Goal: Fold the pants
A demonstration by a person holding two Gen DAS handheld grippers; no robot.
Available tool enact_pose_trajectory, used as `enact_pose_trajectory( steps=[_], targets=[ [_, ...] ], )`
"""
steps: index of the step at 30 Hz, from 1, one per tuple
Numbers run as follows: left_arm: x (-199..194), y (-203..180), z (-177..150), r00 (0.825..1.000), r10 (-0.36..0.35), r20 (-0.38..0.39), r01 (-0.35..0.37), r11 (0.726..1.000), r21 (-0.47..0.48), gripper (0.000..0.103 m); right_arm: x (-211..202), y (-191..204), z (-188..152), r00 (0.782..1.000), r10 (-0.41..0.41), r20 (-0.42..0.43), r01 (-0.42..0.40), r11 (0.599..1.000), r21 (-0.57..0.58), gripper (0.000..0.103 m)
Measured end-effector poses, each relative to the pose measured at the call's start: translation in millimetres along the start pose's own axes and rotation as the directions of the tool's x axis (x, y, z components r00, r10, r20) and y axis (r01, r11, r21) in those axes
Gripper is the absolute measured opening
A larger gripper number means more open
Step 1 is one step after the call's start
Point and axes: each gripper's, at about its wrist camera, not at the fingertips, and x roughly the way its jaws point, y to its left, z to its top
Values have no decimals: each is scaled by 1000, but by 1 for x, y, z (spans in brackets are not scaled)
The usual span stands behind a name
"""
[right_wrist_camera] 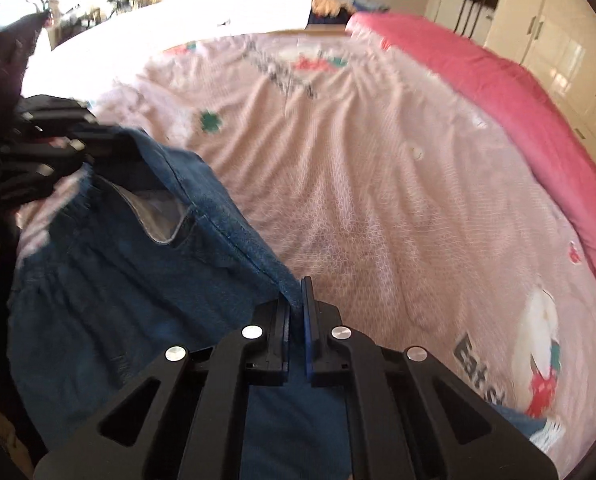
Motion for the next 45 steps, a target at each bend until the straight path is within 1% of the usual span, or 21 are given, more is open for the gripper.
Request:
enact_pose_trajectory(
  steps=[4, 5, 7, 9, 10, 12, 15, 18, 20, 23, 26, 27, 29, 32, 34, 37, 38, 39, 41, 43, 45],
  targets=[
    [-25, -14, -4, 997, -2, 71, -2, 999, 54, 2, -44, 29, -21, 997, -19, 76, 18, 1000, 13, 4],
    [-33, -18, -6, 995, -7, 97, 0, 997, 73, 2, -51, 36, -24, 996, -30, 87, 28, 999, 17, 4],
    [-52, -29, -12, 989, -14, 149, -3, 994, 114, 2, -69, 51, -37, 994, -27, 103, 22, 999, 48, 4],
    [-68, -38, -22, 986, -33, 166, 11, 991, 130, 2, -81, 66, -50, 993, -30, 112, 24, 998, 54, 4],
    [-72, -40, -25, 987, -37, 159, 17, 992, 129, 3, -88, 79, -60, 992, -24, 120, 18, 998, 54, 4],
    [-83, -48, -39, 993, -34, 116, 20, 992, 122, 4, -93, 96, -73, 992, 6, 127, -14, 998, 67, 4],
    [-99, -60, -65, 998, -33, 61, 25, 992, 126, 4, -95, 120, -93, 993, 22, 112, -31, 997, 75, 4],
    [-111, -66, -85, 999, -38, 34, 33, 991, 133, 4, -91, 136, -110, 993, 64, 101, -75, 991, 107, 4],
    [-117, -71, -96, 999, -38, 9, 36, 988, 151, 4, -92, 147, -120, 994, 64, 93, -75, 990, 116, 4],
    [-122, -80, -109, 1000, -24, -20, 27, 984, 175, 4, -94, 157, -130, 991, 86, 103, -102, 983, 154, 4],
    [-130, -83, -115, 1000, -16, -27, 21, 984, 176, 4, -97, 167, -137, 991, 88, 102, -104, 982, 156, 5],
    [-131, -84, -116, 1000, -8, -26, 12, 984, 178, 5, -98, 171, -139, 991, 89, 105, -104, 983, 150, 7],
    [-132, -84, -118, 999, 3, -40, 4, 984, 178, 5, -93, 177, -143, 988, 119, 103, -134, 978, 161, 8],
    [-130, -83, -120, 997, -13, -79, 25, 988, 154, 5, -79, 190, -151, 991, 116, 65, -125, 981, 147, 8],
    [-126, -86, -124, 994, -11, -108, 29, 986, 165, 5, -72, 191, -154, 992, 115, 48, -121, 981, 154, 8],
    [-125, -89, -129, 992, -17, -129, 40, 984, 176, 6, -66, 190, -159, 991, 130, 44, -136, 973, 187, 8],
    [-125, -88, -131, 991, -23, -134, 45, 985, 167, 7, -65, 190, -160, 990, 132, 45, -138, 972, 189, 8],
    [-124, -85, -132, 989, -35, -141, 55, 988, 146, 13, -64, 190, -161, 990, 134, 46, -141, 972, 191, 10],
    [-121, -80, -134, 988, -27, -155, 44, 993, 113, 25, -61, 188, -164, 988, 146, 49, -153, 966, 210, 11],
    [-125, -78, -135, 987, -35, -155, 50, 994, 96, 27, -59, 185, -166, 987, 152, 54, -160, 962, 222, 11],
    [-134, -77, -133, 988, -47, -144, 60, 995, 82, 33, -59, 184, -167, 985, 158, 62, -168, 959, 227, 11]
  ],
)
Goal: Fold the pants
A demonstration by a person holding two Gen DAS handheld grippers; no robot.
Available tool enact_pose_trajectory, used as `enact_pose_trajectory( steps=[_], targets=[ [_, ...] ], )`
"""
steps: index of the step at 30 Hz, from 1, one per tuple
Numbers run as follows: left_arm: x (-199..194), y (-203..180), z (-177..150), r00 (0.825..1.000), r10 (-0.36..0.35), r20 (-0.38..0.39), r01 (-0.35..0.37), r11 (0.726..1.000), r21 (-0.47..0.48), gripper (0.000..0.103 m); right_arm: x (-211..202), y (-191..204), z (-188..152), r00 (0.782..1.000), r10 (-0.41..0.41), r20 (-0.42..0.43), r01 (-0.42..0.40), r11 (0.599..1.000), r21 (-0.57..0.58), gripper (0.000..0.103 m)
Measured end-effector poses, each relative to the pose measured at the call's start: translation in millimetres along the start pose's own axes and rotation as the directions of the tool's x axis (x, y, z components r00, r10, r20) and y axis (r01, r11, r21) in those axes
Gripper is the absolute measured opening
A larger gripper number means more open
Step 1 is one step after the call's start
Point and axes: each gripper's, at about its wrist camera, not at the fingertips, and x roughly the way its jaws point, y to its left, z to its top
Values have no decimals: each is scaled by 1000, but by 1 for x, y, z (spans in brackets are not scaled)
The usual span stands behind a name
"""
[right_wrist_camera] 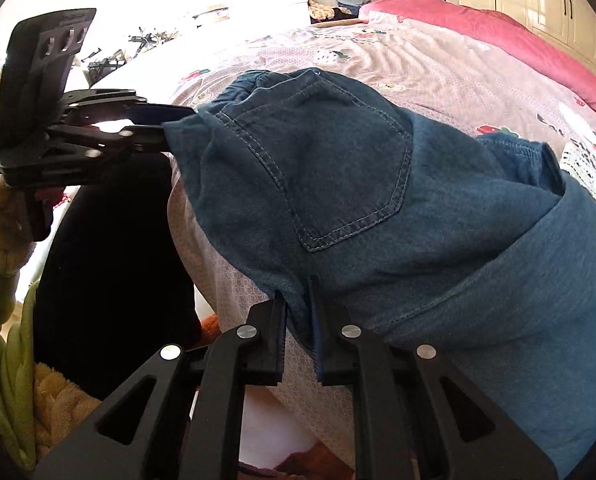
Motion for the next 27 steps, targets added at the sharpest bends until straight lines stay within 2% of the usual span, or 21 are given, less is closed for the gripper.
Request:
enact_pose_trajectory(
  steps=[6, 9, 11, 13, 15, 16, 18, 23, 26, 27],
  targets=[
    [-40, 6, 7, 997, 38, 70, -37, 999, -27, 43, -3, -5, -4, 1000, 22, 11, -22, 1000, 18, 12],
    [-47, 5, 20, 994, 0, 105, 6, 998, -63, 44, -5, -5, -7, 999, 41, 13, -42, 999, 23, 19],
    [-36, -5, 33, 996, 1, 92, 6, 998, -68, 44, -7, -3, -7, 998, 54, 12, -54, 998, 22, 24],
    [-17, -23, 43, 991, -95, 93, 101, 993, -61, 44, -11, -3, -7, 997, 71, 11, -72, 997, 37, 28],
    [5, -35, 49, 984, -169, 52, 172, 982, -74, 31, -20, -6, -7, 997, 81, 16, -82, 995, 59, 28],
    [14, -40, 50, 983, -181, 38, 184, 981, -68, 28, -29, -10, -10, 996, 84, 27, -86, 994, 74, 28],
    [36, -51, 49, 987, -163, -3, 162, 986, -48, 19, -43, -17, -14, 996, 79, 51, -83, 992, 98, 29],
    [85, -49, 31, 983, -151, -102, 144, 987, -69, 16, -76, -47, -25, 992, 22, 122, -45, 980, 193, 38],
    [80, -47, 27, 986, -147, -77, 142, 987, -77, 16, -93, -65, -24, 987, -27, 160, -12, 971, 240, 42],
    [74, -47, 30, 987, -150, -65, 144, 986, -82, 20, -98, -71, -22, 985, -46, 168, 2, 967, 254, 46]
  ],
)
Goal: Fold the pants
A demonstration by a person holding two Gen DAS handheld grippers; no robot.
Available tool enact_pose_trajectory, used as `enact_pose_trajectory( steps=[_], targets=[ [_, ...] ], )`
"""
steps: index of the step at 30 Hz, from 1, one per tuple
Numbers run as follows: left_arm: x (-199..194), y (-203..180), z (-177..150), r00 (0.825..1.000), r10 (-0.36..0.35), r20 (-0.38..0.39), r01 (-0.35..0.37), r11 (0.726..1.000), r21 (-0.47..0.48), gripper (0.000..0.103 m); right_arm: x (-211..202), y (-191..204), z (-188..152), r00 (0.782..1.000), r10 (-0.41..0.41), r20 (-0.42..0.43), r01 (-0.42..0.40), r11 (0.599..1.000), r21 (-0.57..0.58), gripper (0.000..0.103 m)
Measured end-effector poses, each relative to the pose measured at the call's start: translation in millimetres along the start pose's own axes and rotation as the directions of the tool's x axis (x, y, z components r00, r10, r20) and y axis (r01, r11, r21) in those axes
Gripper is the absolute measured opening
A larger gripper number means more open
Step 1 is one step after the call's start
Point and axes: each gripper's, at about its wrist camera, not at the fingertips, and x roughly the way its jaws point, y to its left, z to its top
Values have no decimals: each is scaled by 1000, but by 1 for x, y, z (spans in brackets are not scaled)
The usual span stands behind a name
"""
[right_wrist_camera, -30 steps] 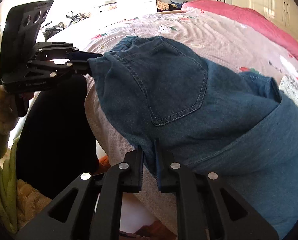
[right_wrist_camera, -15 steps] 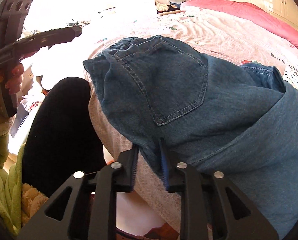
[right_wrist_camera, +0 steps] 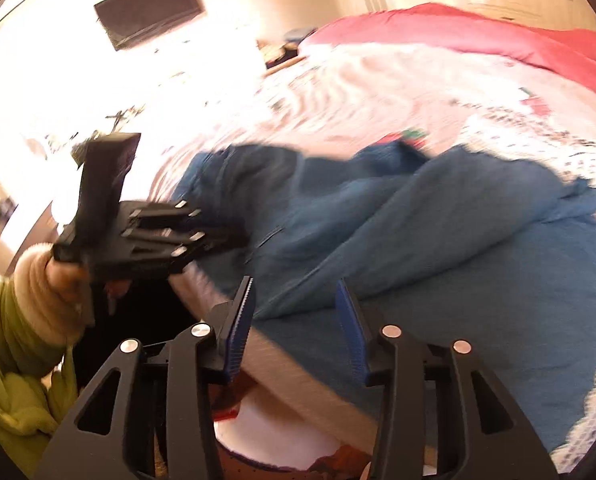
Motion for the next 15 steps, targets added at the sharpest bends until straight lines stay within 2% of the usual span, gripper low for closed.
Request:
enact_pose_trajectory(
  steps=[1, 3, 5, 6, 8, 12, 15],
  targets=[
    [-12, -2, 2, 999, -23, 25, 23, 1000, -6, 24, -5, -6, 6, 1000, -21, 13, 20, 1000, 6, 48],
    [-32, -9, 7, 997, -35, 72, 34, 999, 8, 47, -14, -18, 14, 997, -60, 37, 59, 998, 17, 54],
    [-51, -20, 16, 991, -56, 124, 51, 998, 44, 53, -21, -31, 24, 993, -104, 63, 102, 994, 29, 58],
    [-53, -24, 20, 988, -76, 137, 70, 996, 51, 57, -23, -39, 34, 989, -133, 71, 131, 991, 42, 64],
    [-51, -34, 34, 977, -157, 144, 151, 987, 53, 62, -22, -50, 53, 981, -181, 70, 178, 983, 49, 68],
    [-21, -62, 56, 969, -221, 107, 211, 973, 96, 61, -3, -82, 96, 971, -239, 13, 238, 970, 54, 74],
    [10, -71, 67, 953, -298, 51, 295, 953, 65, 51, 23, -100, 123, 960, -278, -41, 280, 960, 32, 75]
  ],
)
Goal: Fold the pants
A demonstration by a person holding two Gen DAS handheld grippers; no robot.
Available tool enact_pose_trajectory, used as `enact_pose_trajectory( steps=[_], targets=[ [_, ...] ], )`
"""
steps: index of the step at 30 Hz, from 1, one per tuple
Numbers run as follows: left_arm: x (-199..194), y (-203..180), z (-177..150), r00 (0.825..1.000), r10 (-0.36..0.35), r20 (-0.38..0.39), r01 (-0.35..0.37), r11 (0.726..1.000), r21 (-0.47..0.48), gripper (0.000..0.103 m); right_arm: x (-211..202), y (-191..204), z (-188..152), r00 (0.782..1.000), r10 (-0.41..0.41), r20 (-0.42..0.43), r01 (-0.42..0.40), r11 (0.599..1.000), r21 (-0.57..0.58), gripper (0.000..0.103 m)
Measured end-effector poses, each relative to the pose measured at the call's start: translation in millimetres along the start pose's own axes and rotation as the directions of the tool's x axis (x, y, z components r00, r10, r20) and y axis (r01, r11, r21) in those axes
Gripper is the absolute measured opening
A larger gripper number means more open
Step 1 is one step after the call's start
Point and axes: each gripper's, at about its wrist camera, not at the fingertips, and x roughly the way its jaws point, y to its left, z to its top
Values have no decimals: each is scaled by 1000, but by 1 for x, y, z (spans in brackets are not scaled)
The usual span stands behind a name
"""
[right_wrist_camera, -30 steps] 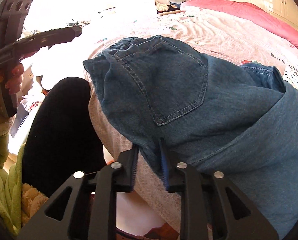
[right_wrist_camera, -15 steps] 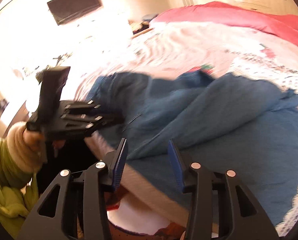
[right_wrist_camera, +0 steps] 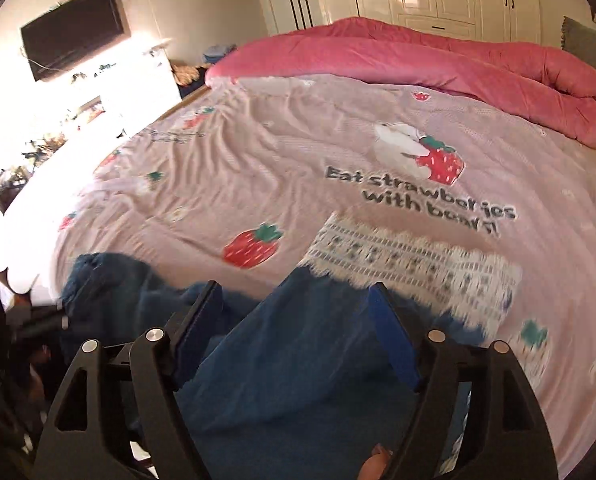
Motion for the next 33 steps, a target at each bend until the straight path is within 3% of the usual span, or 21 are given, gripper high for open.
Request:
enact_pose_trajectory(
  steps=[4, 6, 9, 15, 17, 18, 19, 21, 26, 33],
  targets=[
    [37, 8, -5, 997, -48, -63, 45, 998, -52, 38, 41, -3, 25, 994, -66, -86, 60, 995, -75, 76],
    [46, 12, -11, 996, -51, -79, 46, 997, -62, 21, 58, -1, 30, 989, -83, -126, 68, 991, -118, 76],
    [55, 17, -17, 994, -60, -87, 53, 995, -85, 5, 84, 3, 36, 977, -114, -181, 84, 983, -164, 77],
    [57, 17, -19, 994, -71, -77, 64, 994, -88, 4, 119, 9, 49, 952, -159, -261, 102, 970, -220, 74],
    [59, 15, -19, 995, -67, -77, 61, 995, -80, 4, 131, 9, 49, 933, -179, -313, 104, 965, -241, 44],
    [61, 13, -18, 995, -62, -76, 56, 996, -72, 4, 134, 10, 49, 925, -184, -331, 105, 964, -244, 21],
    [62, 12, -19, 995, -60, -76, 55, 996, -71, 4, 134, 8, 48, 923, -176, -342, 96, 966, -240, 17],
    [64, 15, -19, 995, -61, -76, 56, 996, -71, 4, 123, 5, 48, 935, -154, -320, 85, 972, -220, 8],
    [65, 11, -20, 996, -47, -72, 43, 998, -50, 4, 45, -24, 38, 987, -53, -150, 45, 997, -61, 7],
    [54, 5, -23, 997, -32, -65, 31, 999, -12, 3, -69, -66, -17, 999, -23, 36, 18, 990, 140, 7]
  ],
)
